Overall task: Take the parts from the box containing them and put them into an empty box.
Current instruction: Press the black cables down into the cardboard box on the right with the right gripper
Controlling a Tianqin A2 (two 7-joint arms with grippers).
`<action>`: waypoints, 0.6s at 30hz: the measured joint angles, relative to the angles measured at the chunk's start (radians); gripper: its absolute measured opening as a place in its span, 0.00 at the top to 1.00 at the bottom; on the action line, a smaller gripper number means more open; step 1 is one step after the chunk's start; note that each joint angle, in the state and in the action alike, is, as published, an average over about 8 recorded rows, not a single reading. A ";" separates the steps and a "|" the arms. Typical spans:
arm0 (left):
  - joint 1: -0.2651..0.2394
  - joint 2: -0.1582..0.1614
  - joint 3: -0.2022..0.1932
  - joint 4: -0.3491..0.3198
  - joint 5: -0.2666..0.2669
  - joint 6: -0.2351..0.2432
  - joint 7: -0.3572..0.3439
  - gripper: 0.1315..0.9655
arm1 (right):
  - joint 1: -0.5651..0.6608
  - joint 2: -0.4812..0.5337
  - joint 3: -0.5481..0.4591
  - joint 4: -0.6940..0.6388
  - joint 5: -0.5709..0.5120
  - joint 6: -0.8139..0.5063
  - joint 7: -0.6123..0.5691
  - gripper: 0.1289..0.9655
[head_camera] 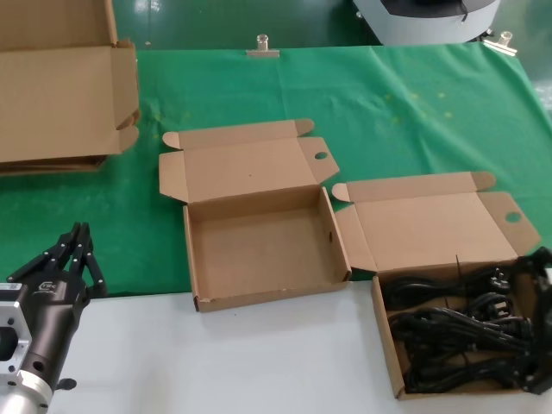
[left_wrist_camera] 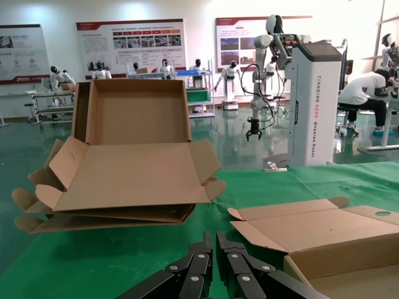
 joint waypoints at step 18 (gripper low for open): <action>0.000 0.000 0.000 0.000 0.000 0.000 0.000 0.95 | 0.058 -0.199 0.014 -0.097 -0.214 -0.043 -0.011 0.01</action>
